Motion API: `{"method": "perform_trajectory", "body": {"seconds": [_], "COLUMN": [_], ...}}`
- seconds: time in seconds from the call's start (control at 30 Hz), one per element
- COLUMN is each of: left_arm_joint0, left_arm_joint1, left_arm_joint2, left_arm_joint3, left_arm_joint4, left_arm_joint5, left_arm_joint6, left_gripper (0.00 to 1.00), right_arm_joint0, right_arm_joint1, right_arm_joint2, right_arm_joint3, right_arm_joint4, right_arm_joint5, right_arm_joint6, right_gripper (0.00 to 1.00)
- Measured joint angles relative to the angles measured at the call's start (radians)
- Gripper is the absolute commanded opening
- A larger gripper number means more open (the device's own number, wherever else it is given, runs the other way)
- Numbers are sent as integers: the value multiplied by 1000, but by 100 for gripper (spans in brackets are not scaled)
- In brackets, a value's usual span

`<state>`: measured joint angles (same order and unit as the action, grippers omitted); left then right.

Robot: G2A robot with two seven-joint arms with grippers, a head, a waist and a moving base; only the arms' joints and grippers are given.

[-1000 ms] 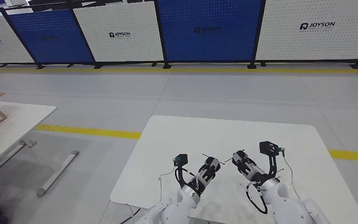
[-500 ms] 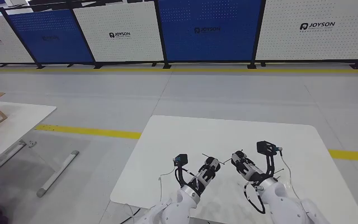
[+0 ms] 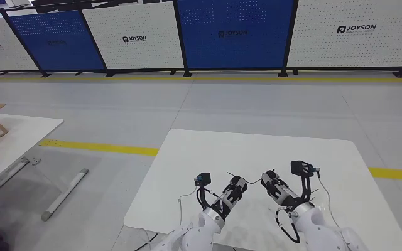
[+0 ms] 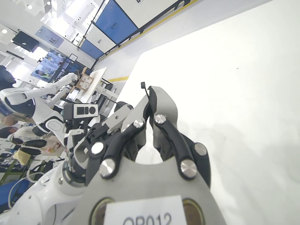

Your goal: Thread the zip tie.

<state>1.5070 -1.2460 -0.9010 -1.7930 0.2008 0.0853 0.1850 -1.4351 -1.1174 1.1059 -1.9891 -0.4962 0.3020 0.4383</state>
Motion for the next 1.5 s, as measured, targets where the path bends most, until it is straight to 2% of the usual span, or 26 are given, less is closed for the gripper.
{"method": "perform_trajectory", "body": {"seconds": [0.37,0.8,1.5], "left_arm_joint0": [0,0,0], "left_arm_joint1": [0,0,0], "left_arm_joint2": [0,0,0], "left_arm_joint3": [0,0,0], "left_arm_joint4": [0,0,0], "left_arm_joint5": [0,0,0], "left_arm_joint6": [0,0,0], "left_gripper": [0,0,0], "right_arm_joint0": [19,-23,-5], "right_arm_joint1": [-9,-11,-23], "right_arm_joint2": [-12,26,10], "right_arm_joint3": [10,-14,-10], "right_arm_joint4": [-15,-17,-54], "right_arm_joint5": [11,-10,5], "right_arm_joint6": [21,2,43], "right_gripper": [0,0,0]}}
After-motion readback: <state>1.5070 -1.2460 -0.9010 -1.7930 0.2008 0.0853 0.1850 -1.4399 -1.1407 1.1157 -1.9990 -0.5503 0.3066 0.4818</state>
